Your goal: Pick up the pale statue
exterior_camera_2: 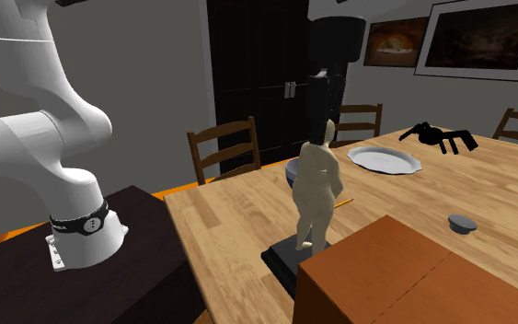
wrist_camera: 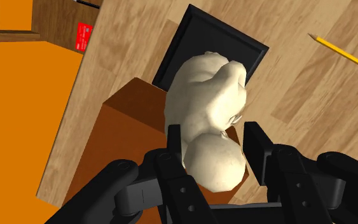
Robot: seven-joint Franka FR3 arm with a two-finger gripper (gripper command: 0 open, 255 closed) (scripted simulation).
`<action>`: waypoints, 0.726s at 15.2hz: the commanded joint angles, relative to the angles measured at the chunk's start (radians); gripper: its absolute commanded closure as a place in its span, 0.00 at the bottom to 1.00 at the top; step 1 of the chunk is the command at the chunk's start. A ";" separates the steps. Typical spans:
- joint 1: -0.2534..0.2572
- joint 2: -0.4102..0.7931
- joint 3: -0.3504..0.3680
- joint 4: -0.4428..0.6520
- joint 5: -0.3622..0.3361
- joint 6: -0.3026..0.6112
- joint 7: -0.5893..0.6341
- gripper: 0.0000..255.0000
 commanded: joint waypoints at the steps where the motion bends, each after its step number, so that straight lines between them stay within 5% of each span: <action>1: 0.000 0.000 0.000 -0.001 0.000 0.000 0.000 1.00; 11: 0.004 0.009 0.002 0.105 -0.001 -0.097 -0.007 1.00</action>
